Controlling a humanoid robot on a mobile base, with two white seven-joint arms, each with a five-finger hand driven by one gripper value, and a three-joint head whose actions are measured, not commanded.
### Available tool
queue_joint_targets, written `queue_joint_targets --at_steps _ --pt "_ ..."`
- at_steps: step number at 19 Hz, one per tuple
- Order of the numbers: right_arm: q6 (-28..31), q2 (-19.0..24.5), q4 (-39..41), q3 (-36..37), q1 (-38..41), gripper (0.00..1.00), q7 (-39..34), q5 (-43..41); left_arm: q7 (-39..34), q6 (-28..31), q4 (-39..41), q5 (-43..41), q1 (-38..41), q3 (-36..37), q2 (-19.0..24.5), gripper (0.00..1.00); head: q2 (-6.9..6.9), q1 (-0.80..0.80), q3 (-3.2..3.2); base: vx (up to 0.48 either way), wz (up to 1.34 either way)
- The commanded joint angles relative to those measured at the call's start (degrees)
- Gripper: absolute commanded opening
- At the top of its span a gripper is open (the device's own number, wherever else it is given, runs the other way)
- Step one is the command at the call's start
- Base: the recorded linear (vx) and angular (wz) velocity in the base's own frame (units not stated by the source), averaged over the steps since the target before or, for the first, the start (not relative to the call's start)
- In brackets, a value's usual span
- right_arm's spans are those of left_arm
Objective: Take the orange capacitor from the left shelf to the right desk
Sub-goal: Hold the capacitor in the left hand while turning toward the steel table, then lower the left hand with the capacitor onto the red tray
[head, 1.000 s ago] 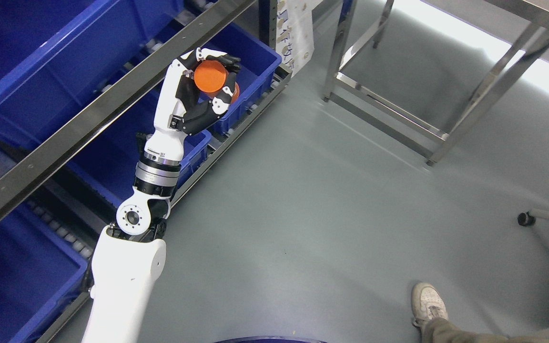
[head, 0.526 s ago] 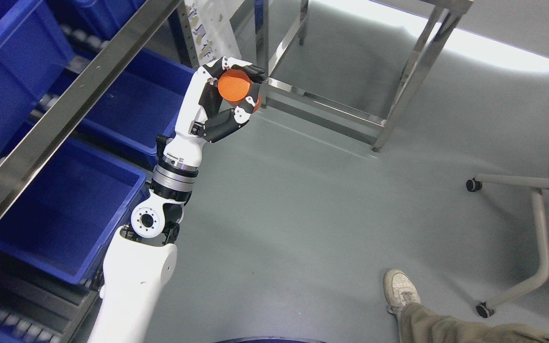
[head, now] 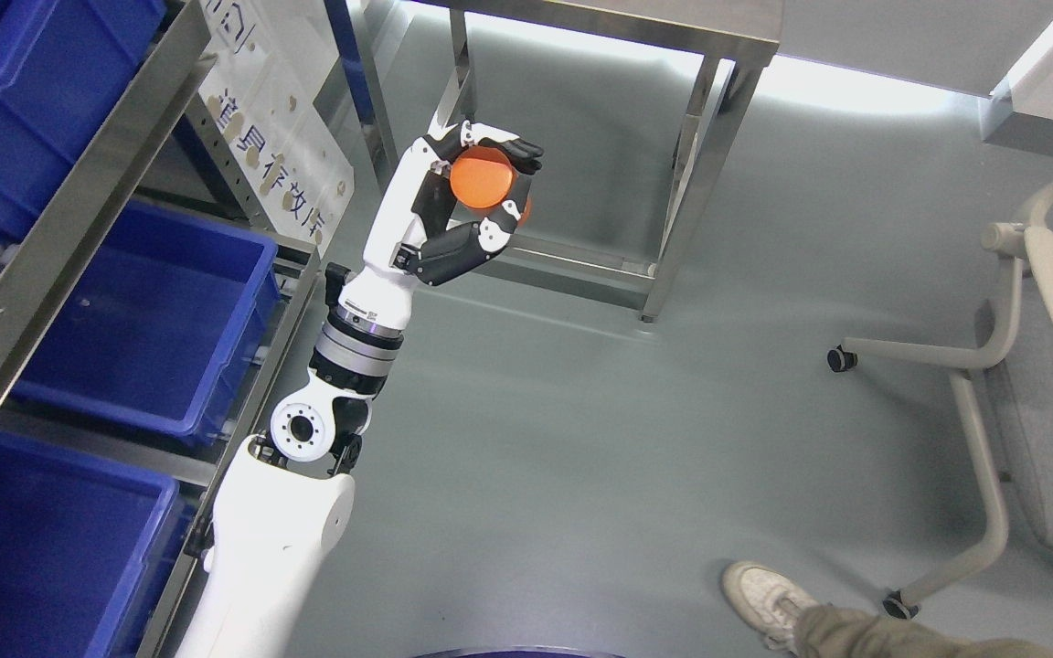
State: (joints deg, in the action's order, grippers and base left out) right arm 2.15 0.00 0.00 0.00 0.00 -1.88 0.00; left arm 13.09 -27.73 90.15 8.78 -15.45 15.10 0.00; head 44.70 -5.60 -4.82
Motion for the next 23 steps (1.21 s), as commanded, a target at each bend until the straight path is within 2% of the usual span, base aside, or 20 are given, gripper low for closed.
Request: queue_joint_targets --at_steps 1,11,17,23 --pt "0.0 -1.0 1.9 0.6 0.8 1.00 0.0 0.0 0.0 -0.4 0.1 0.0 -0.5 1.5 1.0 0.04 0.00 0.00 0.00 0.371 -0.23" --pt "0.0 -1.0 1.9 0.6 0.8 1.00 0.0 0.0 0.1 -5.5 0.3 0.4 -2.5 1.4 1.0 0.03 0.01 0.00 0.00 0.346 -0.11" --pt "0.0 -1.0 1.9 0.6 0.8 1.00 0.0 0.0 0.0 -4.8 0.2 0.4 -5.7 1.6 1.0 0.03 0.01 0.00 0.00 0.358 -0.01" --pt "0.0 -1.0 1.9 0.6 0.8 1.00 0.0 0.0 -1.9 -1.4 -0.9 0.5 -9.0 2.0 1.0 0.03 0.01 0.00 0.00 0.299 0.00"
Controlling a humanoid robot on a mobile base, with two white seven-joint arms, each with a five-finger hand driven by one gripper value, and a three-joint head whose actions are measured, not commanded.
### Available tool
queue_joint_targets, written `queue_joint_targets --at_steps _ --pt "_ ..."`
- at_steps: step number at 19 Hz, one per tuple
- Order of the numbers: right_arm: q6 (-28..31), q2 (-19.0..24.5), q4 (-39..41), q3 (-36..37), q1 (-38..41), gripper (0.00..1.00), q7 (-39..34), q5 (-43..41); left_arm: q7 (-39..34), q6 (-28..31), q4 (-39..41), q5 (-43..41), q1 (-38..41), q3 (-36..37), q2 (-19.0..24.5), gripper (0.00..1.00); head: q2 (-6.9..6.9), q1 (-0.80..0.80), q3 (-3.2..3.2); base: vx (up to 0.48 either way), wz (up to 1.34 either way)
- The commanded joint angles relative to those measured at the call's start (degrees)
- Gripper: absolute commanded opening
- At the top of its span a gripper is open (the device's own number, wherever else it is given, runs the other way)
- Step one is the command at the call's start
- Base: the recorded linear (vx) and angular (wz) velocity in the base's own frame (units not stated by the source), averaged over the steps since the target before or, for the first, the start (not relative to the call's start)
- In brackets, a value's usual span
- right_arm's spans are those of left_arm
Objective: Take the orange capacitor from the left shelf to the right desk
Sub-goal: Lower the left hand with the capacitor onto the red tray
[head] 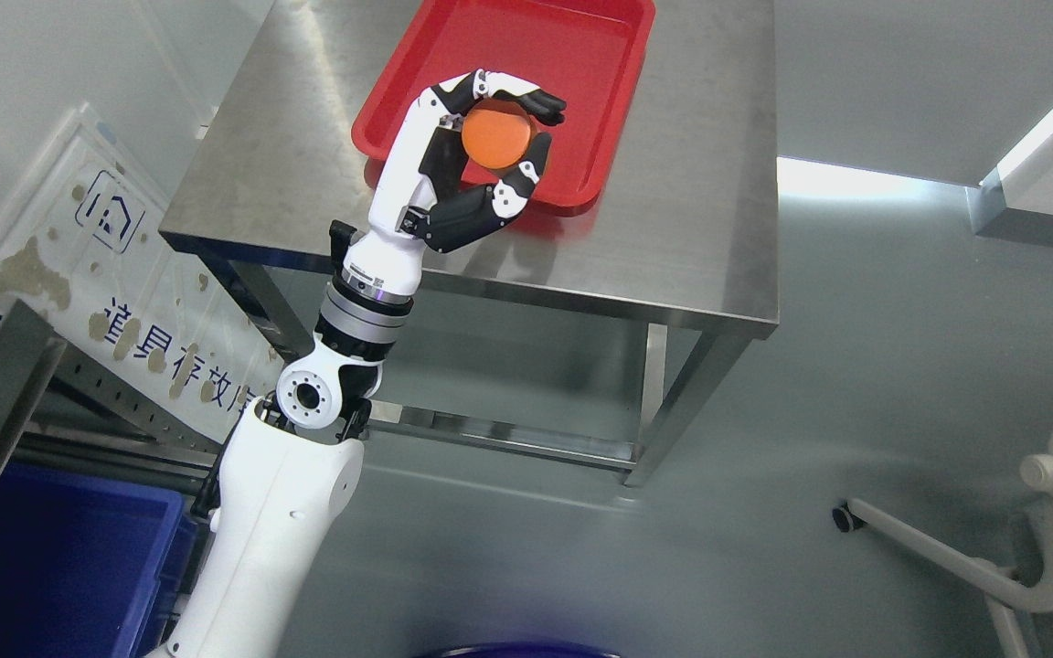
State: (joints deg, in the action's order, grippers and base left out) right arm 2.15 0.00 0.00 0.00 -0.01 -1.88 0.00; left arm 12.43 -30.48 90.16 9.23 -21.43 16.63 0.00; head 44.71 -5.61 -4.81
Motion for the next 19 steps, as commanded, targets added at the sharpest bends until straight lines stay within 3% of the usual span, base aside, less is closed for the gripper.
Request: queue_joint_targets --at_steps 1,4,9,12,19 --pt "0.0 -1.0 1.9 0.6 0.8 1.00 0.0 0.0 -1.4 1.3 -1.2 0.1 -3.4 0.3 1.0 0.03 0.00 0.00 0.00 0.278 0.00" --pt "0.0 -1.0 1.9 0.6 0.8 1.00 0.0 0.0 -1.5 1.5 -4.3 0.0 -3.8 0.6 1.0 0.04 0.00 0.00 0.00 0.218 -0.04" --pt "0.0 -1.0 1.9 0.6 0.8 1.00 0.0 0.0 -1.9 7.4 -10.6 -0.1 -7.7 -0.2 1.0 0.04 0.00 0.00 0.00 0.151 -0.07" --pt "0.0 -1.0 1.9 0.6 0.8 1.00 0.0 0.0 -4.5 12.1 -12.6 -0.2 -8.5 -4.0 1.0 0.05 0.00 0.00 0.00 0.072 -0.04" --pt "0.0 -1.0 1.9 0.6 0.8 1.00 0.0 0.0 -4.2 16.8 -14.6 -0.3 -8.5 -12.8 1.0 0.05 0.00 0.00 0.00 0.021 0.00"
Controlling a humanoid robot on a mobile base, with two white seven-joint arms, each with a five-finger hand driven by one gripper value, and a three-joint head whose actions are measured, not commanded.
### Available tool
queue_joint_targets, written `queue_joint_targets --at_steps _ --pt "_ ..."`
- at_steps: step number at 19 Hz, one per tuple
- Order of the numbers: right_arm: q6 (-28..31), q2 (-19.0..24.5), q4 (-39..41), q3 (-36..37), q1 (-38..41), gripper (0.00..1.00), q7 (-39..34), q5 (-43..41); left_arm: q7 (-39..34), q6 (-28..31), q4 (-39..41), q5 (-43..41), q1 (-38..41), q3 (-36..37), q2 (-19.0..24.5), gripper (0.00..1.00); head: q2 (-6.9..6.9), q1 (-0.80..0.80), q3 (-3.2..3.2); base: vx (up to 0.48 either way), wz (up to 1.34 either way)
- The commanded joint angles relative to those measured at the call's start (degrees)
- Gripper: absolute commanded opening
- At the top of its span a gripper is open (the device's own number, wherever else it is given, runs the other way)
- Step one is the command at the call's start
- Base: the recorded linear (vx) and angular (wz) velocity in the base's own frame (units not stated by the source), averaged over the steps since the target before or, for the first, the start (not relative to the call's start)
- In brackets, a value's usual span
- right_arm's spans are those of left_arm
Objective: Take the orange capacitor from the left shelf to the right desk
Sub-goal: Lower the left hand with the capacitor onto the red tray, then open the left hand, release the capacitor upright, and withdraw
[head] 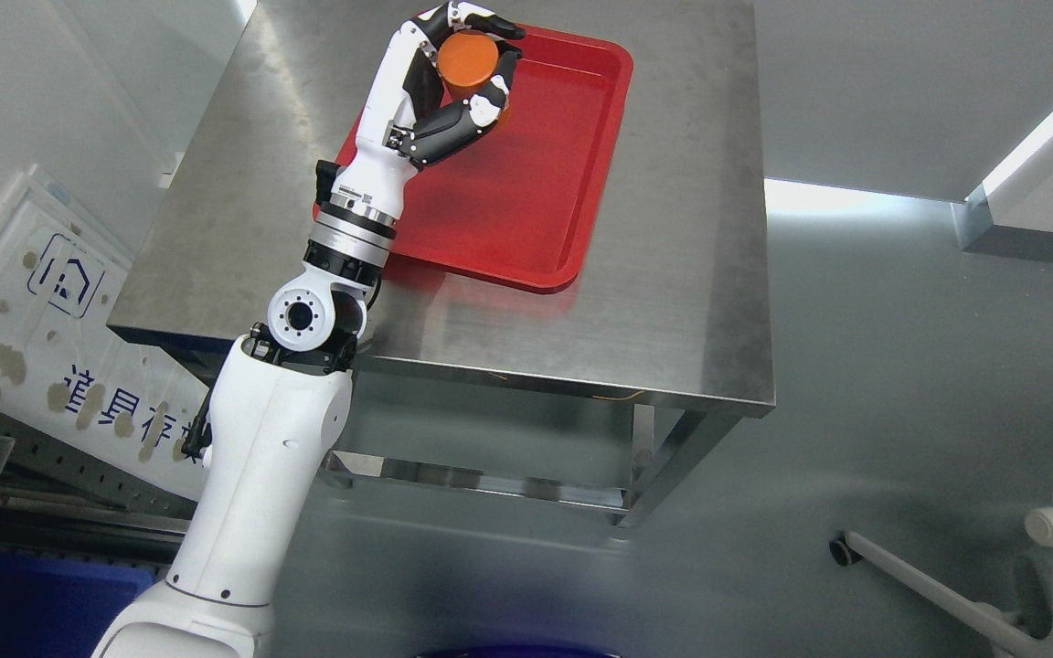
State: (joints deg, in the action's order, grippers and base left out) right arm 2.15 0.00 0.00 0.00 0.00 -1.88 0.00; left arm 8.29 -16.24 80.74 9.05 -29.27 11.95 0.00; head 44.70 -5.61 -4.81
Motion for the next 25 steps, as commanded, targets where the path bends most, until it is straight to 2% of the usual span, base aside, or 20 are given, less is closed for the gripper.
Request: queue_joint_targets --at_steps 1,11,15,18,20,25 --pt "0.0 -1.0 1.9 0.6 0.8 1.00 0.0 0.0 0.0 2.7 -5.7 -0.3 -0.6 -8.5 1.0 0.05 0.00 0.00 0.00 -0.015 0.00" --pt "0.0 -1.0 1.9 0.6 0.8 1.00 0.0 0.0 0.1 4.6 -11.7 -4.3 -0.8 -7.4 1.0 0.05 0.00 0.00 0.00 -0.004 0.00" --pt "0.0 -1.0 1.9 0.6 0.8 1.00 0.0 0.0 -0.2 4.8 -13.5 -4.2 -1.5 -3.0 1.0 0.05 0.00 0.00 0.00 0.000 0.00" --pt "0.0 -1.0 1.9 0.6 0.8 1.00 0.0 0.0 -0.3 5.0 -15.3 -3.3 -7.2 -0.6 1.0 0.06 0.01 0.00 0.00 0.000 0.00" --pt "0.0 -1.0 1.9 0.6 0.8 1.00 0.0 0.0 -0.3 7.7 -17.7 -3.2 -9.7 1.8 1.0 0.06 0.01 0.00 0.00 0.000 0.00" --pt "0.0 -1.0 1.9 0.6 0.8 1.00 0.0 0.0 -0.5 9.2 -22.6 -3.1 -10.0 7.4 1.0 0.09 0.01 0.00 0.00 0.000 0.00"
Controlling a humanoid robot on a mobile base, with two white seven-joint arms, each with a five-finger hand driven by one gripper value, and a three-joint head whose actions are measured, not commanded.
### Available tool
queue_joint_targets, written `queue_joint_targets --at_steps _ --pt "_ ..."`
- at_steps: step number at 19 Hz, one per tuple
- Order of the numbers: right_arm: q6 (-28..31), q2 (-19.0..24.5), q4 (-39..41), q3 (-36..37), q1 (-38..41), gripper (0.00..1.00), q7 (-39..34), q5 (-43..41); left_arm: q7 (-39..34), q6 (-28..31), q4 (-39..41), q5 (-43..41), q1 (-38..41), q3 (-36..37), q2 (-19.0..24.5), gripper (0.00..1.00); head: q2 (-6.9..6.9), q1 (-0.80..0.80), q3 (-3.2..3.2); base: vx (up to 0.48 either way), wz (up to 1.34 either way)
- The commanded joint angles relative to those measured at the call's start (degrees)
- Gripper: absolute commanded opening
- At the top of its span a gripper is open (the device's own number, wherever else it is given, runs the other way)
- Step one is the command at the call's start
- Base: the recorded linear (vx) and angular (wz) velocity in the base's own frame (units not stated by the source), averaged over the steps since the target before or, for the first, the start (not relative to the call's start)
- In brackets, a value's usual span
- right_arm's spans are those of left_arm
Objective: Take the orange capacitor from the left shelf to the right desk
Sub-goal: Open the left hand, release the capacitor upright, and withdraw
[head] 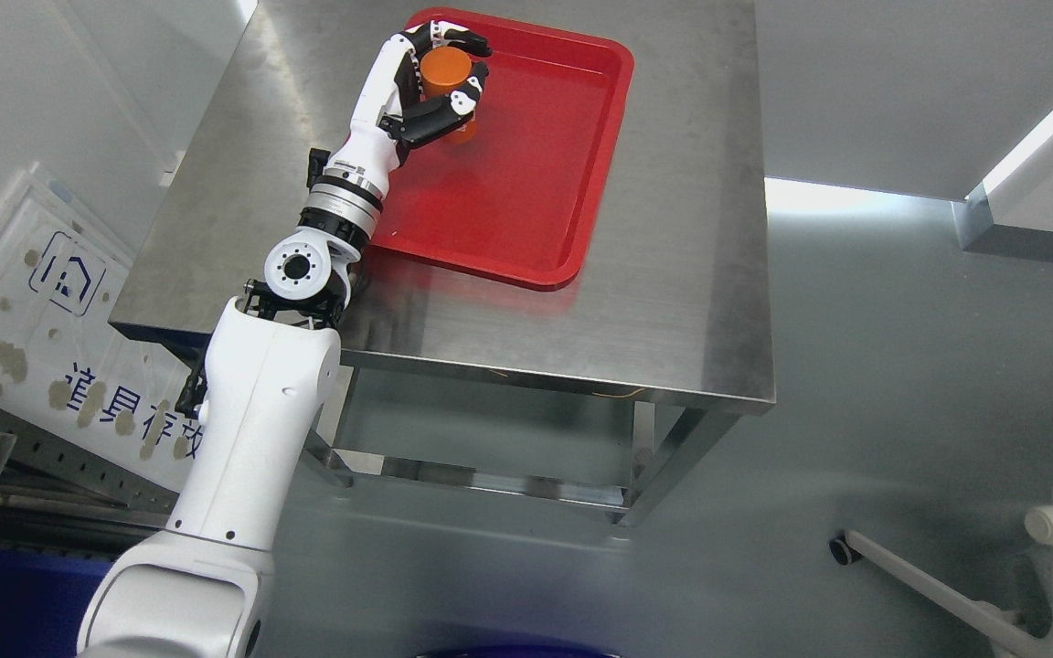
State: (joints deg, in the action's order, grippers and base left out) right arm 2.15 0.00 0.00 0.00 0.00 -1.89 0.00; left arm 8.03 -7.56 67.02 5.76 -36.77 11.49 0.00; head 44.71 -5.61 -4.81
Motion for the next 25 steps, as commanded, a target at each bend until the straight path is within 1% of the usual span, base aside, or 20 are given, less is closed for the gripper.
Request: queue_joint_targets --at_steps 1,2,3,5,6,8,10,11,12,13,17,18,19,20,21,23,25 --pt "0.0 -1.0 1.9 0.6 0.8 1.00 0.0 0.0 -0.3 0.2 -10.3 0.2 -2.6 8.0 1.0 0.10 0.00 0.00 0.00 0.000 0.00" --pt "0.0 -1.0 1.9 0.6 0.8 1.00 0.0 0.0 -0.3 0.1 -10.8 0.2 -2.7 7.9 1.0 0.10 0.00 0.00 0.00 0.000 0.00" --pt "0.0 -1.0 1.9 0.6 0.8 1.00 0.0 0.0 -0.3 0.0 -10.8 0.2 -2.7 7.8 1.0 0.12 0.00 0.00 0.00 0.000 0.00" --pt "0.0 -1.0 1.9 0.6 0.8 1.00 0.0 0.0 -0.3 -0.1 -10.8 0.2 -2.8 7.4 1.0 0.25 0.00 0.00 0.00 0.000 0.00" --pt "0.0 -1.0 1.9 0.6 0.8 1.00 0.0 0.0 -0.3 -0.1 -10.8 0.2 -2.9 7.3 1.0 0.34 0.00 0.00 0.00 0.000 0.00" --pt "0.0 -1.0 1.9 0.6 0.8 1.00 0.0 0.0 -0.1 0.0 -10.6 0.3 -4.3 7.2 1.0 0.61 0.00 0.00 0.00 0.000 0.00" --pt "0.0 -1.0 1.9 0.6 0.8 1.00 0.0 0.0 -0.1 0.0 -10.1 0.3 -5.8 6.0 1.0 0.75 0.00 0.00 0.00 0.000 0.00" --pt "0.0 -1.0 1.9 0.6 0.8 1.00 0.0 0.0 -0.3 0.0 -9.5 0.4 -6.3 5.0 1.0 0.83 0.00 0.00 0.00 0.000 0.00" --pt "0.0 -1.0 1.9 0.6 0.8 1.00 0.0 0.0 -0.4 0.1 -8.1 0.4 -7.1 3.6 1.0 0.94 0.00 0.00 0.00 0.000 0.00" --pt "0.0 -1.0 1.9 0.6 0.8 1.00 0.0 0.0 -0.4 0.1 -6.9 0.4 -7.4 1.6 1.0 0.97 0.00 0.00 0.00 0.000 0.00" --pt "0.0 -1.0 1.9 0.6 0.8 1.00 0.0 0.0 0.1 0.8 0.0 0.4 -7.1 -10.6 1.0 0.99 0.00 0.00 0.00 0.000 0.00" --pt "0.0 -1.0 1.9 0.6 0.8 1.00 0.0 0.0 0.4 1.9 2.4 0.4 -6.5 -13.7 1.0 0.99 0.00 0.00 0.00 0.000 0.00" --pt "0.0 -1.0 1.9 0.6 0.8 1.00 0.0 0.0 0.5 5.1 4.4 0.4 -5.4 -16.4 1.0 1.00 0.00 0.00 0.00 0.000 0.00" --pt "0.0 -1.0 1.9 0.6 0.8 1.00 0.0 0.0 0.8 8.4 6.5 0.7 -3.8 -18.3 2.4 1.00 0.00 0.00 0.00 0.000 0.00" --pt "0.0 -1.0 1.9 0.6 0.8 1.00 0.0 0.0 1.4 10.0 7.9 0.7 -1.9 -20.1 3.2 1.00 0.00 0.00 0.00 0.000 0.00" --pt "0.0 -1.0 1.9 0.6 0.8 1.00 0.0 0.0 3.3 11.2 12.2 0.7 4.1 -22.8 5.1 1.00 0.00 0.00 0.00 0.000 0.00" --pt "0.0 -1.0 1.9 0.6 0.8 1.00 0.0 0.0 3.1 11.3 18.1 0.7 11.5 -24.3 4.8 1.00 0.00 0.00 0.00 0.000 0.00"
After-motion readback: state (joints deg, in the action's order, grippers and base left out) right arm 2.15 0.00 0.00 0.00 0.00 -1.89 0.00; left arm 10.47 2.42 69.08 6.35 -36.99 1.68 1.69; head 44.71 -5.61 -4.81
